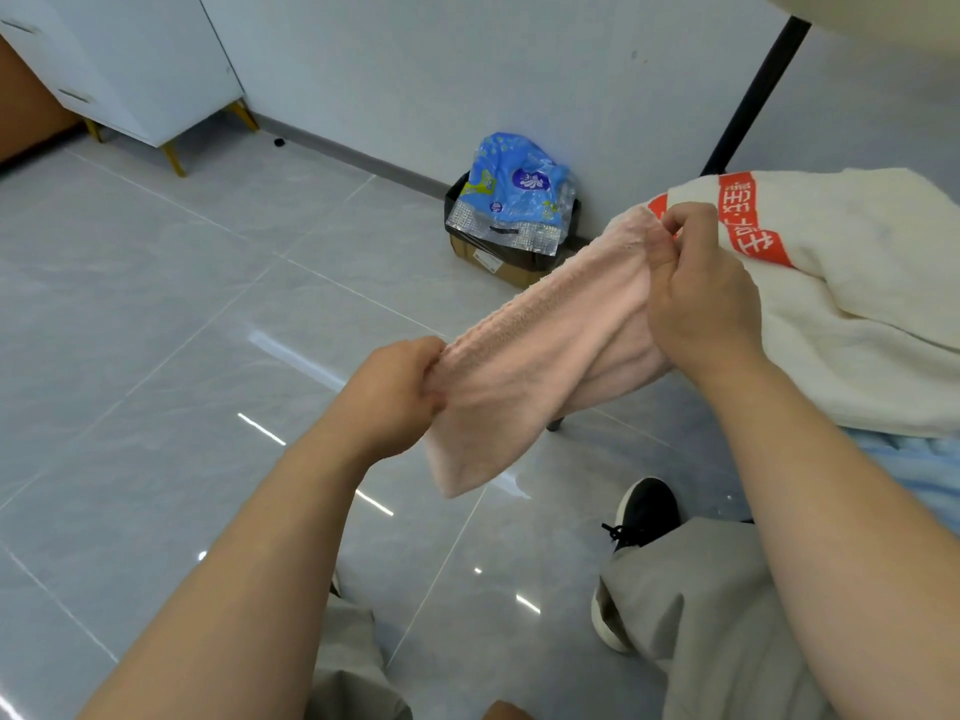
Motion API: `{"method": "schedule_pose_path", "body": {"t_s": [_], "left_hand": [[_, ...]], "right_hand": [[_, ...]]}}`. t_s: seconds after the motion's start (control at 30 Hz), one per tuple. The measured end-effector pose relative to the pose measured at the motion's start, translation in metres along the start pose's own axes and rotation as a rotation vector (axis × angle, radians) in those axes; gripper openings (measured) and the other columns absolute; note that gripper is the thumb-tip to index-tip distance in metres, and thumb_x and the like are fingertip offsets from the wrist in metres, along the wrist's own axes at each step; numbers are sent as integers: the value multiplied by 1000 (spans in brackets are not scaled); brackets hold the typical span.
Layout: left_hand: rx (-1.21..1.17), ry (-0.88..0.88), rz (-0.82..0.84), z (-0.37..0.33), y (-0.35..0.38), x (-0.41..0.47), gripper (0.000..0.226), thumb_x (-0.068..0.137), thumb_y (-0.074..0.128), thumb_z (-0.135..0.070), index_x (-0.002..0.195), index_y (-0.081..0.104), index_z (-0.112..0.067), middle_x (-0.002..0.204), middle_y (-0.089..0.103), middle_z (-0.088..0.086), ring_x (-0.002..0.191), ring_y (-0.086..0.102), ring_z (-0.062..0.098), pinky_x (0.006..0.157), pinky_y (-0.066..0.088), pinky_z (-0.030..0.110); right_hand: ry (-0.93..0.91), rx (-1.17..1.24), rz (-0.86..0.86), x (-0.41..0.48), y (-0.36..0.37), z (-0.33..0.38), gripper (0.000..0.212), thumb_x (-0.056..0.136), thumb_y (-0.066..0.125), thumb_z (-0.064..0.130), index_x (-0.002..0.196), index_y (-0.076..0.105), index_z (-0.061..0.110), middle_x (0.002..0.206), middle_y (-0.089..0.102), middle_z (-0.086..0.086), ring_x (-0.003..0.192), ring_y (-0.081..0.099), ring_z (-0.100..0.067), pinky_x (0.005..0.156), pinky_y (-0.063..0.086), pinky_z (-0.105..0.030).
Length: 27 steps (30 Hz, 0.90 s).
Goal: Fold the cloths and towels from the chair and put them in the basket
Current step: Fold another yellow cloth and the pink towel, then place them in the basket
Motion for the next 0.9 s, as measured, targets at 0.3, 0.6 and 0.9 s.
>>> {"method": "schedule_pose_path", "body": {"t_s": [0.3,0.6,0.9], "left_hand": [[-174,-245,-86,34,-16,-1,23,99,52,-32,84,59,-17,73,63,6,69,63,30,54,45,31],[-222,-200,192,33,-22,-12,26,66,91,-28,84,71,-25,72,68,-7,70,64,14,57,48,25],[-794,-397,-209,57,-38,-10,19,75,84,-14,85,71,-3,78,70,11,70,64,23,70,55,38]], "right_hand": [[110,16,82,4,3,-16,31,106,30,46,115,41,19,95,66,-15,87,60,-44,77,49,-54],[252,-48,120,7,1,-43,27,107,30,41,117,40,19,87,55,-5,77,49,-30,68,38,-39],[334,32,91,10,0,-54,22,107,32,37,114,40,17,90,55,-5,79,49,-28,70,35,-36]]}}
Point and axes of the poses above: each hand's wrist, its own x-axis towards the middle knuckle, its own y-axis out of the palm, z = x × y, the point moved 6 cm from there along x, towards the middle knuckle
